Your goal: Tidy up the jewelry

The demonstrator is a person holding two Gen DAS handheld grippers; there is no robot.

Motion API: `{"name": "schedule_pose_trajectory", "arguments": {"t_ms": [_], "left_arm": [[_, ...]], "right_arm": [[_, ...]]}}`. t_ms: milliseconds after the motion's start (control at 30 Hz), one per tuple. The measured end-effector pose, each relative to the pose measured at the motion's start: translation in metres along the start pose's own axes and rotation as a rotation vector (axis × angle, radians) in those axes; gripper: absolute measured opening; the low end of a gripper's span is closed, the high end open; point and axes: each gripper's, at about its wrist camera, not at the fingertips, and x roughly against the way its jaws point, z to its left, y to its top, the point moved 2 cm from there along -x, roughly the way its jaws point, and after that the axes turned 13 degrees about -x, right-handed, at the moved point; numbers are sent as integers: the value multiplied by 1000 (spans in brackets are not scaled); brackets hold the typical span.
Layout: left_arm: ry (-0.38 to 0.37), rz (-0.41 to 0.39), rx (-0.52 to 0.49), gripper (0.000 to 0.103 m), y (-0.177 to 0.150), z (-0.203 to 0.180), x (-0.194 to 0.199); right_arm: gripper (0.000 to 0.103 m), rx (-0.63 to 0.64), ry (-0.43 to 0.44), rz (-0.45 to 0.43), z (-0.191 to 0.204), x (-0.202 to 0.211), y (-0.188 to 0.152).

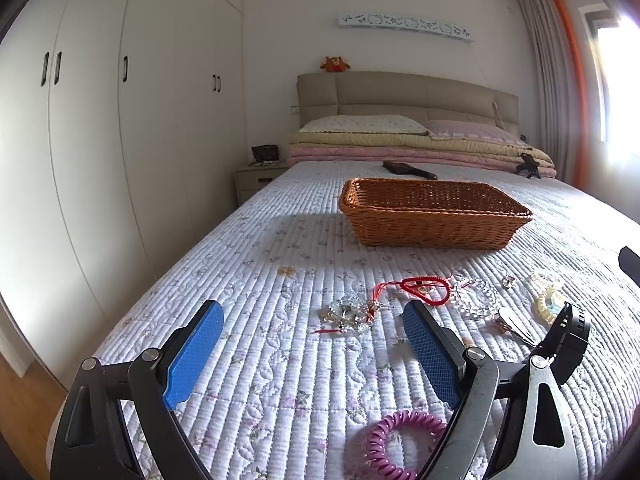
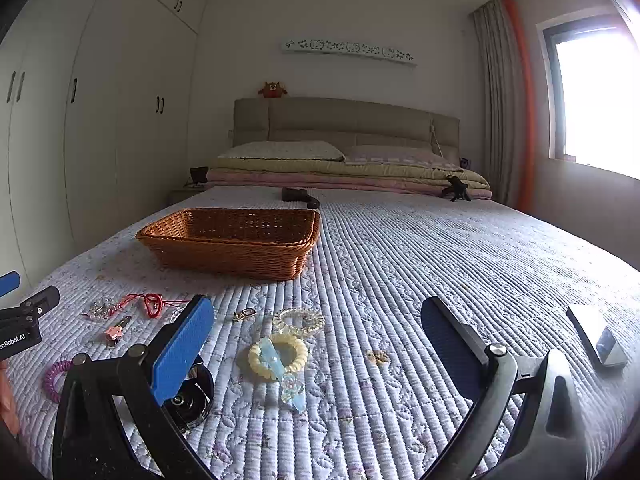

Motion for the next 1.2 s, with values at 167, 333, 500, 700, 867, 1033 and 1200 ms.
{"name": "schedule_pose_trajectory", "arguments": {"t_ms": [167,333,500,700,867,1033,1200], "left_arm": [[-6,2,-2,92,0,-1,-1],[-8,2,-2,92,0,-1,-2],[-9,1,-5,92,-1,-1,-1],[-9,1,-7,92,-1,-2,-1],[-10,2,-7,92,-1,-2,-1],[-9,0,-10,92,0,-2,-1],[-9,1,-12,92,-1,-3,0]], "right_arm": [[103,-3,2,0,-1,0,0],[103,-3,0,-2,-1,0,-1],[103,-12,-1,-4,-2,0,0],[103,-20,1,5,-3,-2,0],[103,-20,3,13,-2,-5,0],[103,-17,4,17,-2,-6,-1],[103,-16,5,17,-2,-6,-1]]}}
